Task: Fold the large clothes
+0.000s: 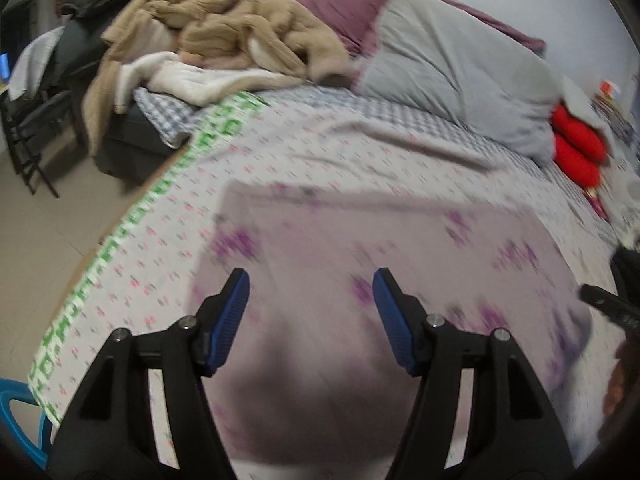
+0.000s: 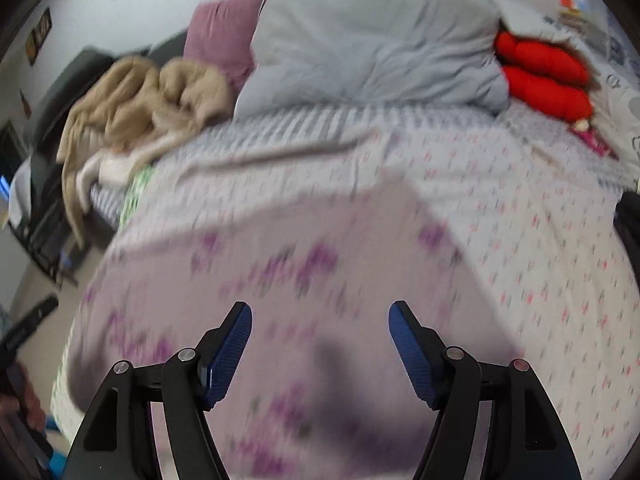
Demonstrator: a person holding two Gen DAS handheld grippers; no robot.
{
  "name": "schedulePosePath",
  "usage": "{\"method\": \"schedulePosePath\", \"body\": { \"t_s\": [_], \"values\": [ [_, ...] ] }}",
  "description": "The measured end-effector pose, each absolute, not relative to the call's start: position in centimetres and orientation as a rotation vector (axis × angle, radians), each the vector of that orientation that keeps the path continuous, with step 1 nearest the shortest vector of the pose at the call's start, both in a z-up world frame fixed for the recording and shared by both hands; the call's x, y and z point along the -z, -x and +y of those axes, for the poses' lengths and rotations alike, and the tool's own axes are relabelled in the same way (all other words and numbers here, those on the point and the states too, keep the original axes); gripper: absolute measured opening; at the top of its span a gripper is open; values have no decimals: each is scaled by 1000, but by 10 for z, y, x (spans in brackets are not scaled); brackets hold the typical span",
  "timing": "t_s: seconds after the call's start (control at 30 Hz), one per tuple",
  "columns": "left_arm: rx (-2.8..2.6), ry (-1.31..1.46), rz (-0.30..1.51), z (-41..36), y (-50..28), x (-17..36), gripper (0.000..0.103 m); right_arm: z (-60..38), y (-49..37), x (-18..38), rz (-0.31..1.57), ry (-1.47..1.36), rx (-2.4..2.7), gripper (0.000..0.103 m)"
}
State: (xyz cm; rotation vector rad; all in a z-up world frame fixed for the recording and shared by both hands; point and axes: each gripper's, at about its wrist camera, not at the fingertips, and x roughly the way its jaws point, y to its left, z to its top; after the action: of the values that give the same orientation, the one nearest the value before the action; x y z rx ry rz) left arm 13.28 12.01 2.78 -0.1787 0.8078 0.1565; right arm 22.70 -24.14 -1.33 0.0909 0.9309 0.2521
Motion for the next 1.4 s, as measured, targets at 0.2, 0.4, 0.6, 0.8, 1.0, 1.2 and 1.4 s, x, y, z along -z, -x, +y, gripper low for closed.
{"method": "schedulePosePath", "body": {
  "t_s": [0.2,0.4,0.6,0.8,1.0,1.2,1.4],
  "values": [
    [-162,113,908,98,-117,2,65,-239,-206,32,973,-23,-227,72],
    [-181,273,1013,132,-115,41,65,-288,-225,65,1082,-160,-215,72],
    [-273,267,1011,130,-118,61,62,-278,-245,105,1123,-53,-172,72],
    [-234,382,996,151,-108,49,62,-283,-248,102,1105,-121,-150,73],
    [-316,586,995,206,-72,46,64,-319,-241,90,1103,-233,-139,73],
    [-206,979,1018,237,-26,73,64,-362,-226,79,1094,-359,-21,75],
    [-142,1068,1039,212,-20,85,71,-416,-202,104,1112,-859,6,77]
  ]
}}
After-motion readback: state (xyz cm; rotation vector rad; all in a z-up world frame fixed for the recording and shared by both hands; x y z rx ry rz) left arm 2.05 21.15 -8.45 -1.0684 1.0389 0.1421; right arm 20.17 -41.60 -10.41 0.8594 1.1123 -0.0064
